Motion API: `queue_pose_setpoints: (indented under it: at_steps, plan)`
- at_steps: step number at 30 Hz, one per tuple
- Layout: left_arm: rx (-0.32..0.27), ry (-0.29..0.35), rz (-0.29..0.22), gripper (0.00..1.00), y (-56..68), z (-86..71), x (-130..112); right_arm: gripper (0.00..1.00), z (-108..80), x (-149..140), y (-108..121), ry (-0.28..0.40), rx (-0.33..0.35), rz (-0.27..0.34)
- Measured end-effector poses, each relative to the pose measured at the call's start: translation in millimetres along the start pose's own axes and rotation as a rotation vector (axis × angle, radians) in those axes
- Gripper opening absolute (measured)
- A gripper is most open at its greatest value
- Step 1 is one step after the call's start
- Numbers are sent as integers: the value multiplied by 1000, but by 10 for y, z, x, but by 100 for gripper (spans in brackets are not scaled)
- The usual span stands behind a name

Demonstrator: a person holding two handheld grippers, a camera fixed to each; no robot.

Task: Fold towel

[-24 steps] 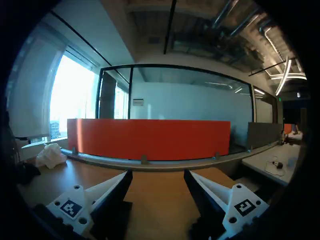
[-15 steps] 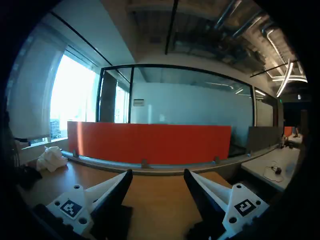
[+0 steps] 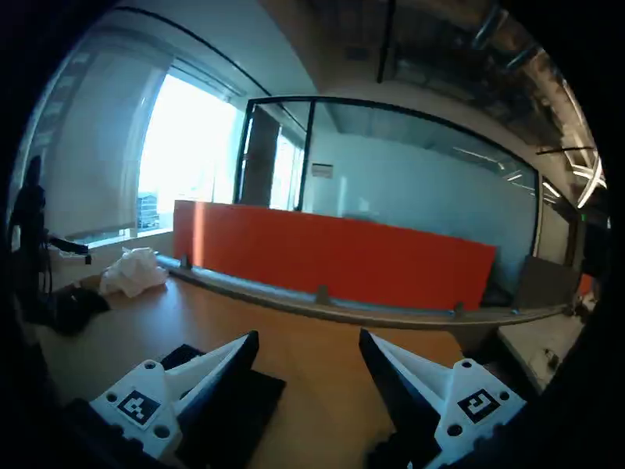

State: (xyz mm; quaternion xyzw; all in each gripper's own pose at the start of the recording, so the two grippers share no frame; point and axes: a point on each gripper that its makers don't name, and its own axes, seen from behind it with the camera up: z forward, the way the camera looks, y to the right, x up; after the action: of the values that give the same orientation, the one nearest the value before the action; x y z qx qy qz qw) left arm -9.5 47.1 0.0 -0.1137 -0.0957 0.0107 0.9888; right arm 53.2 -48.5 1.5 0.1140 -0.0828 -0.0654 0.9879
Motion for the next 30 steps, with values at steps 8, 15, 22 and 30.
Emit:
queue_pose_setpoints:
  at_steps: [8, 15, 22, 30]
  plan:
    - [-118, -77, 48, 94, 254, -8, -137, 100, -14, -104, -293, -90, 120, -55]
    - [-145, -106, 70, 94, 297, 4, -241, 100, -25, -230, -406, -128, 165, -78]
    - [-156, -143, 77, 94, 335, 36, -477, 100, -33, -513, -501, -174, 193, -85]
    - [-181, -209, 83, 94, 442, 43, -891, 100, -45, -902, -599, -218, 223, -101]
